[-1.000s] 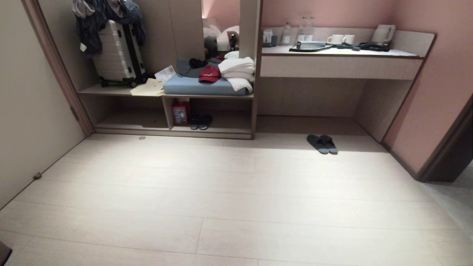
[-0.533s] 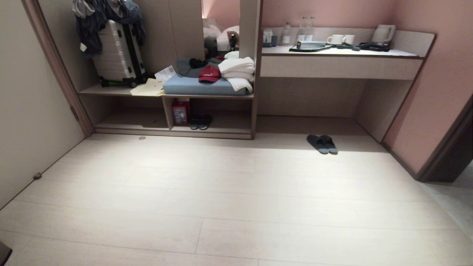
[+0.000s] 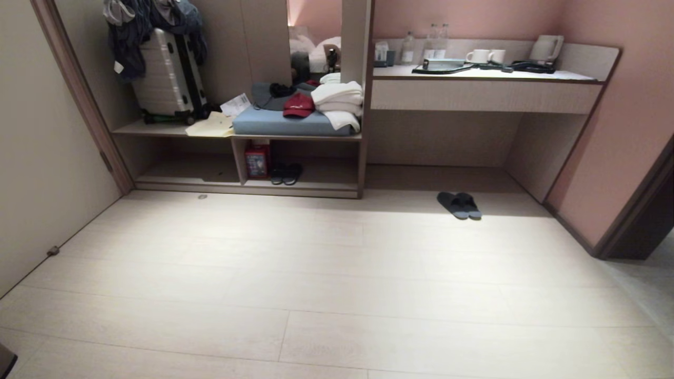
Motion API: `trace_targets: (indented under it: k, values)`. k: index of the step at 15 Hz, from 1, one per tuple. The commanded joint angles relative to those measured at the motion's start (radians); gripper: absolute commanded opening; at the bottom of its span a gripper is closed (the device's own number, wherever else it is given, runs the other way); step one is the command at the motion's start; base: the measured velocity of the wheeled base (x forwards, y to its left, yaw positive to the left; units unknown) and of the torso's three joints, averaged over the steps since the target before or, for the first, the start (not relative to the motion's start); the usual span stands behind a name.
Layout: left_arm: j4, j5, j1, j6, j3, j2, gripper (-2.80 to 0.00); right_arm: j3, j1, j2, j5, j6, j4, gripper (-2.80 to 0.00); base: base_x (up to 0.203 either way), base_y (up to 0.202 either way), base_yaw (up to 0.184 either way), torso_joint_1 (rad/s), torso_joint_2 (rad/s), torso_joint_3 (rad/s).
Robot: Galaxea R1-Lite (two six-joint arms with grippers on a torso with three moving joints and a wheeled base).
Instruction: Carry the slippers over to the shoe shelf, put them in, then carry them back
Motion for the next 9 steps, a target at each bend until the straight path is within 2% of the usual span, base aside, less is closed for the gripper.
trace_targets:
  k: [1, 9]
  values:
    - [0.001, 0.001, 0.000, -0.001, 0.002, 0.001, -2.80, 0.000, 0.000, -0.002, -0.001, -0.001, 0.000, -2.80, 0.000, 0.000, 0.000, 0.000, 0.00, 0.000]
    - [0.001, 0.000, 0.000, 0.002, 0.002, 0.001, -2.80, 0.000, 0.000, -0.002, -0.001, 0.004, 0.000, -2.80, 0.000, 0.000, 0.000, 0.000, 0.00, 0.000]
